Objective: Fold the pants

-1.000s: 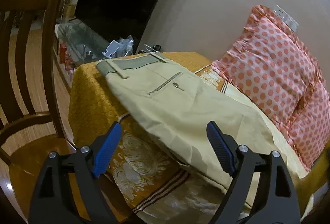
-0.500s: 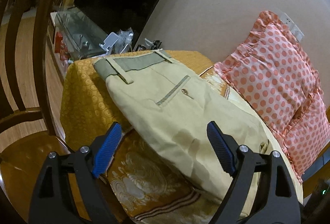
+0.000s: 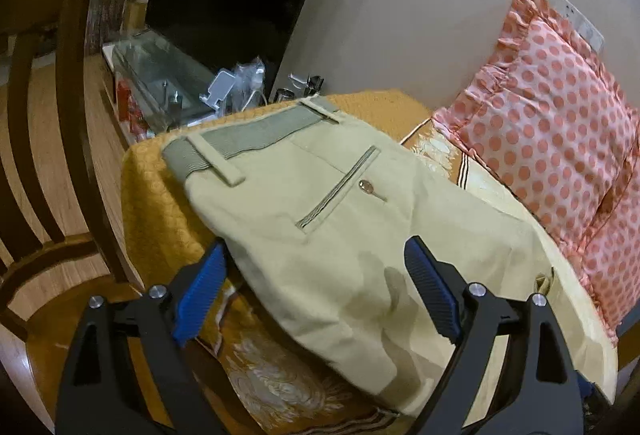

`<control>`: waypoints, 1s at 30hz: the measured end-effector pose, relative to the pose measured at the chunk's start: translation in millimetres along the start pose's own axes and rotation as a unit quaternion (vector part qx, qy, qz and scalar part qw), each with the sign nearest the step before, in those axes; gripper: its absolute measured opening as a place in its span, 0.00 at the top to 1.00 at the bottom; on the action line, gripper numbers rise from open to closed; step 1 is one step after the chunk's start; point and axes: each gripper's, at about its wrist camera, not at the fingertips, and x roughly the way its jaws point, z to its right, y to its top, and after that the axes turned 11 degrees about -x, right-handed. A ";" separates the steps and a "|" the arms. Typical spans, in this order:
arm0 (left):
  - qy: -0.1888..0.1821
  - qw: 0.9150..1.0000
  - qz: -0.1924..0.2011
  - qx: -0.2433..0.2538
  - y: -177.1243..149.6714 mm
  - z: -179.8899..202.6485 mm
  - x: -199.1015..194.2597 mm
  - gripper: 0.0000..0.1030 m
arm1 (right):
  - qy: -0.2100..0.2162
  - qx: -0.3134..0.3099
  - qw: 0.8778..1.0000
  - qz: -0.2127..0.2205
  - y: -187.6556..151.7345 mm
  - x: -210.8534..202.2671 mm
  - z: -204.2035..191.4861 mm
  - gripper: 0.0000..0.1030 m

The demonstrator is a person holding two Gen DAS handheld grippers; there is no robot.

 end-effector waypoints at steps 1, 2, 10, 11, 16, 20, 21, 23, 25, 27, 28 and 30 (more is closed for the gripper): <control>0.002 1.000 -0.001 0.004 0.3 2.4 1.1 0.14 | 0.006 0.007 1.000 0.003 -0.4 -1.3 2.2 0.15; -0.002 1.000 -0.005 0.001 1.4 3.2 2.4 0.15 | 0.013 0.015 1.000 0.007 -0.7 -2.8 4.4 0.15; -0.073 0.984 -0.060 -0.152 24.0 -34.3 17.0 0.88 | 0.040 0.092 0.992 0.078 -17.1 -44.7 37.9 0.15; -0.064 0.987 -0.054 -0.136 26.1 -27.4 14.6 0.89 | 0.037 0.098 0.991 0.086 -19.6 -50.7 42.5 0.15; -0.071 0.995 0.024 0.064 25.0 84.6 -33.0 0.91 | -0.002 0.146 0.979 0.141 -36.5 -94.1 79.0 0.15; -0.170 0.950 0.040 0.258 -34.7 197.4 -85.8 0.91 | -0.047 0.195 0.963 0.178 -54.9 -129.6 107.0 0.15; -0.209 0.923 0.035 0.321 -67.0 224.0 -101.3 0.91 | -0.051 0.207 0.959 0.186 -60.2 -136.8 113.6 0.15; -0.261 0.878 0.012 0.401 -118.8 249.6 -118.3 0.90 | -0.053 0.239 0.947 0.207 -72.5 -151.3 126.8 0.15; -0.294 0.825 -0.025 0.482 -179.9 262.7 -125.9 0.90 | -0.050 0.280 0.933 0.220 -86.5 -160.8 142.4 0.14; -0.303 0.768 -0.074 0.559 -240.5 261.5 -120.1 0.90 | -0.042 0.310 0.924 0.219 -95.7 -163.0 154.3 0.14; -0.299 0.755 -0.087 0.577 -256.1 258.9 -116.3 0.90 | -0.036 0.319 0.922 0.217 -98.4 -161.8 159.1 0.14; -0.298 0.741 -0.123 0.589 -275.9 252.3 -106.4 0.87 | -0.010 0.341 0.916 0.209 -103.4 -155.7 167.7 0.14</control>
